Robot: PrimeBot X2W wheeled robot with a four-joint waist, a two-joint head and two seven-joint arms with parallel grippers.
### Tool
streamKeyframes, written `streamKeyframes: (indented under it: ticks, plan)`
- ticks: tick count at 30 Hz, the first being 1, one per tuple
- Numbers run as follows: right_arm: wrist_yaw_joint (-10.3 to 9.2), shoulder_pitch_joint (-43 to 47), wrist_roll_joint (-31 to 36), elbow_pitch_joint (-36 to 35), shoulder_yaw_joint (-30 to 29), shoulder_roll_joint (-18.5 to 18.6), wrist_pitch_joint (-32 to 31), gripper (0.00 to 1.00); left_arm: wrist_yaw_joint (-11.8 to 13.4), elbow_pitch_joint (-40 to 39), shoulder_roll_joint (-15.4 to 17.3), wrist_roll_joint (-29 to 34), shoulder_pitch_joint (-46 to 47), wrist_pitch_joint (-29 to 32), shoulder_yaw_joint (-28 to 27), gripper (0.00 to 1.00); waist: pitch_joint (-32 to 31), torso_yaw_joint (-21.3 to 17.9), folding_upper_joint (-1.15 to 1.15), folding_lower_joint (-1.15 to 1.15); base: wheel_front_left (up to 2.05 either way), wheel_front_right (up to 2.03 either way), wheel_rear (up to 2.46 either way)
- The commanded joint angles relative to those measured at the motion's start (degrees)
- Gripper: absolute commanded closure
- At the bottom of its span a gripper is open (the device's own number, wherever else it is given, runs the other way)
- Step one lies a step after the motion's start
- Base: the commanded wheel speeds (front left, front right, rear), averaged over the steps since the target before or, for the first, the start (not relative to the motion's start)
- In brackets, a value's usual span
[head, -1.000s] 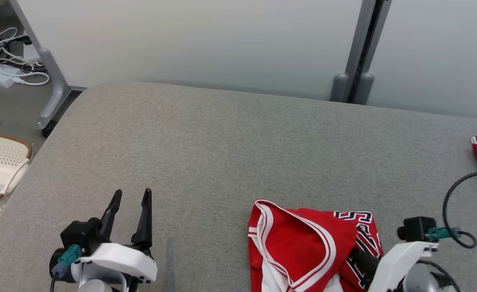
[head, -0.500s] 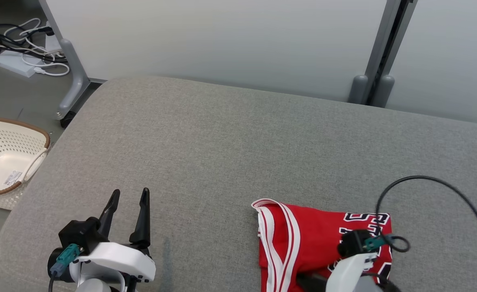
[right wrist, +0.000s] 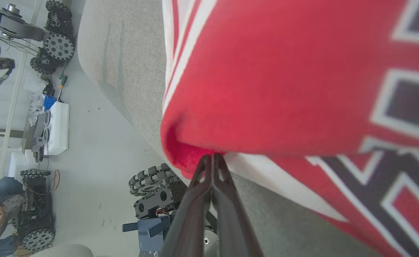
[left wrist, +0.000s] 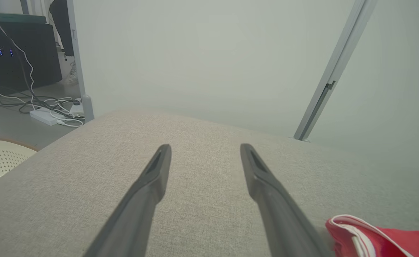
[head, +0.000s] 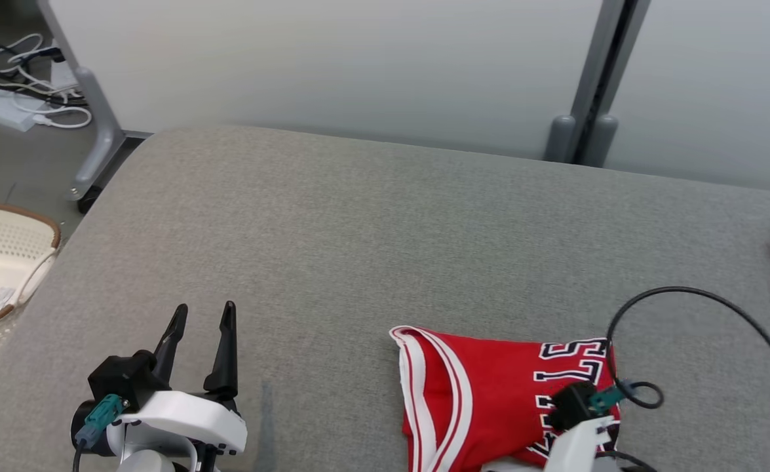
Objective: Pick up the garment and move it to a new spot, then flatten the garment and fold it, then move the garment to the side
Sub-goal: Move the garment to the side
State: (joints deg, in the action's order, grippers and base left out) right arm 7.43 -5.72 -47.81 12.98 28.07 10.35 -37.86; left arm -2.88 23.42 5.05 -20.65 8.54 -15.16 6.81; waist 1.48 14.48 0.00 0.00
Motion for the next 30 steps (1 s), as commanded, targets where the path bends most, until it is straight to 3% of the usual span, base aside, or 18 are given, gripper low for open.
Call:
streamKeyframes:
  ticks: [1,15,24,25,27,28,29,30]
  plan:
    - [0.12,1.16,0.38,-1.78,-1.52,1.55,-0.72,1.00,0.33,-0.19,0.31,0.22,-0.26,-0.06,-0.22,0.00,0.07,-1.50,0.00,0.00,0.00,0.00,0.00]
    - [0.13,8.80,1.14,-13.53,-14.98,5.75,-2.65,1.00,0.50,-0.83,0.20,0.24,0.06,-0.07,-0.59,0.00,0.15,-7.95,0.00,0.00,0.00,0.00,0.00]
    - [0.13,8.94,2.84,-19.15,-24.30,4.46,6.29,0.99,0.78,-1.97,0.29,0.60,0.23,-0.06,-0.98,0.00,0.91,-9.36,0.00,0.00,0.00,0.00,0.00]
    - [0.12,8.68,3.18,-19.23,-25.04,4.01,7.72,0.75,0.80,-2.09,0.30,0.64,0.15,-0.06,-1.03,0.00,0.99,-9.42,0.00,0.00,0.00,0.00,0.00]
    - [0.13,8.60,3.55,-19.04,-25.91,3.09,10.16,0.40,0.79,-2.30,0.27,0.74,0.04,-0.06,-1.07,0.00,1.06,-9.45,0.00,0.00,0.00,0.00,0.00]
    - [0.12,8.62,3.46,-18.81,-26.36,2.49,11.33,0.13,0.78,-2.39,0.27,0.78,-0.01,-0.06,-1.09,0.00,1.07,-9.45,0.00,0.00,0.00,0.00,0.00]
    - [0.12,8.55,3.40,-18.47,-26.81,1.99,12.39,0.00,0.79,-2.42,0.26,0.83,-0.06,-0.06,-1.10,0.00,1.07,-9.44,0.00,0.00,0.00,0.00,0.00]
    - [0.12,8.50,3.51,-18.06,-26.84,1.64,13.18,0.00,0.78,-2.44,0.23,0.85,-0.12,-0.06,-1.11,0.00,1.02,-9.42,0.00,0.00,0.00,0.00,0.00]
